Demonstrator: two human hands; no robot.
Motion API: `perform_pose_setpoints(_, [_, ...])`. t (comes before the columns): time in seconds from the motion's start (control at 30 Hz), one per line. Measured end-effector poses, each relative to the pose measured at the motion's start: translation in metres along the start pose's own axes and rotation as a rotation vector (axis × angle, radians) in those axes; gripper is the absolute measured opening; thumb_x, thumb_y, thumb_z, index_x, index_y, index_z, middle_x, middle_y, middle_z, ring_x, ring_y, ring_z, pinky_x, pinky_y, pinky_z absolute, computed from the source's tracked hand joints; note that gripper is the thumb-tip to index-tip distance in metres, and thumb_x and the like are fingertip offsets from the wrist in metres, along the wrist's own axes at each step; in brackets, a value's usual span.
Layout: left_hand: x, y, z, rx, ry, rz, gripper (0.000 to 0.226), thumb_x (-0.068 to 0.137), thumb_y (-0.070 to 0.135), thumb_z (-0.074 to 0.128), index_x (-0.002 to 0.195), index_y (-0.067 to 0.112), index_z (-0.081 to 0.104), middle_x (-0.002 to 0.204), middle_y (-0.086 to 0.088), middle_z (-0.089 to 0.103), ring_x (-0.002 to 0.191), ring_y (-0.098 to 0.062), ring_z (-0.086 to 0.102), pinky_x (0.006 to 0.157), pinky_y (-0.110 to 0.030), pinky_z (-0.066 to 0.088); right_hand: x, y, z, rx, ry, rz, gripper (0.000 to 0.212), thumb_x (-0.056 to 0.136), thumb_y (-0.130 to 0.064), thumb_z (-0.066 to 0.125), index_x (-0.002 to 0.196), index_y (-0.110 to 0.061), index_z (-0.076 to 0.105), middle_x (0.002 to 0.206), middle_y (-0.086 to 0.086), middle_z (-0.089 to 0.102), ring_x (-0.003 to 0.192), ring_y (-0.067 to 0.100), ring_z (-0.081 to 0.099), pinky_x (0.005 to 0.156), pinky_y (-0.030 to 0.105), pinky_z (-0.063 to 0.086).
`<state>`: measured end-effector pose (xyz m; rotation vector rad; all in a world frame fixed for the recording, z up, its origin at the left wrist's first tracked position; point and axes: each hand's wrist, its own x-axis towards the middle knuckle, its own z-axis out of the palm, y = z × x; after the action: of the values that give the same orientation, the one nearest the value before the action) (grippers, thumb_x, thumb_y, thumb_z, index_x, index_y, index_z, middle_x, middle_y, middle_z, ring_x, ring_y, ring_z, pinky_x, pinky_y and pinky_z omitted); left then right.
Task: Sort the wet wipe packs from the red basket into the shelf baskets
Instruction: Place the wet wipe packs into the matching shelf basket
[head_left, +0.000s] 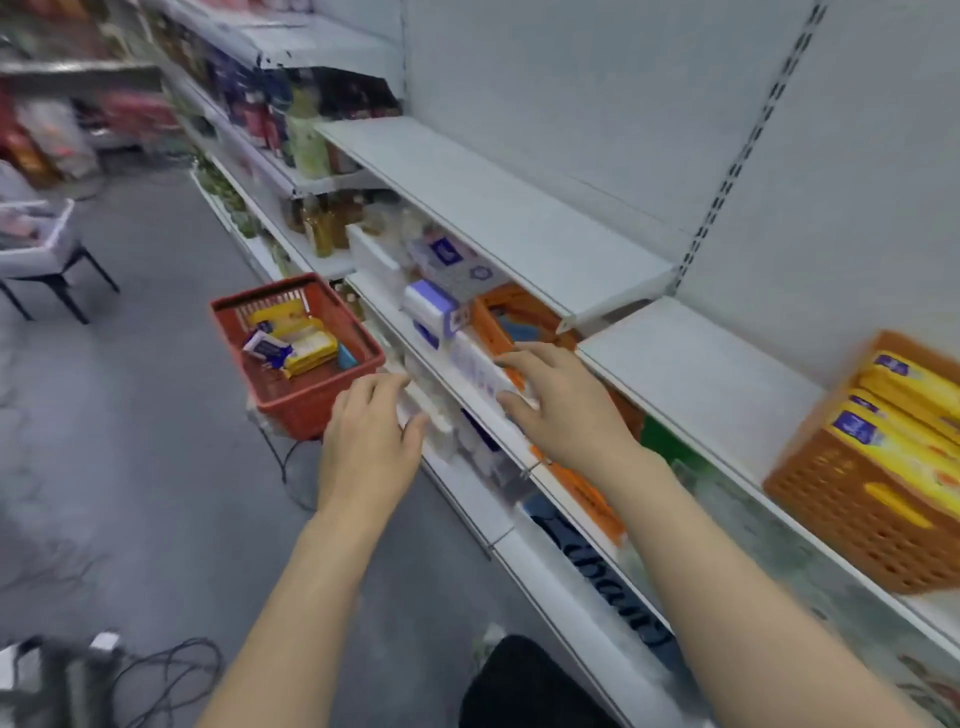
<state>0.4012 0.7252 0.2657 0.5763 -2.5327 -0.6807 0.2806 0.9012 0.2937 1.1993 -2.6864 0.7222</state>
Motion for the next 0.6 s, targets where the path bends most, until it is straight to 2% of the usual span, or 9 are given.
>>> perform_pose_setpoints(0.13, [0.037,-0.07,0.004,0.032,0.004,-0.163,0.041,0.087,0.024,0.068,0.125,0.014,0.059,0.123,-0.004,0.057,0.114,-0.028,0.051,0.095,-0.039,0.042,0.075,-0.02,0.07,0.041,-0.12,-0.069,0.038,0.094,-0.028,0.063,0.131,-0.016,0.06,0.136,0.006,0.054,0.128,0.024,0.047,0.101,0.036,0.04])
perform_pose_setpoints(0.23, [0.082,-0.122,0.008,0.076,0.004,-0.246,0.042,0.087,0.026,0.068,0.126,0.016,0.059,0.124,-0.003,0.056,0.116,-0.027,0.05,0.097,-0.039,0.043,0.141,-0.028,0.123,0.095,-0.182,-0.122,0.038,0.092,-0.027,0.065,0.128,-0.015,0.061,0.132,0.006,0.056,0.125,0.026,0.051,0.097,0.041,0.047])
perform_pose_setpoints(0.33, [0.141,-0.172,0.007,0.117,-0.01,-0.326,0.043,0.089,0.029,0.065,0.129,0.017,0.057,0.127,-0.001,0.054,0.12,-0.024,0.048,0.098,-0.037,0.042,0.217,-0.032,0.174,0.135,-0.267,-0.127,0.039,0.09,-0.026,0.067,0.126,-0.013,0.063,0.129,0.008,0.058,0.122,0.027,0.054,0.099,0.04,0.046])
perform_pose_setpoints(0.43, [0.199,-0.213,0.005,0.137,-0.025,-0.413,0.043,0.09,0.028,0.064,0.131,0.017,0.055,0.13,-0.002,0.052,0.123,-0.025,0.047,0.101,-0.037,0.04,0.293,-0.035,0.216,0.139,-0.343,-0.131,0.041,0.089,-0.032,0.065,0.127,-0.017,0.062,0.129,0.004,0.058,0.12,0.024,0.055,0.096,0.044,0.05])
perform_pose_setpoints(0.6, [0.271,-0.28,0.02,0.099,-0.092,-0.531,0.045,0.092,0.028,0.062,0.134,0.015,0.051,0.134,-0.006,0.05,0.125,-0.028,0.046,0.102,-0.037,0.039,0.389,-0.041,0.283,0.097,-0.52,-0.101,0.044,0.094,-0.031,0.06,0.135,-0.017,0.056,0.139,0.005,0.052,0.128,0.023,0.048,0.1,0.034,0.043])
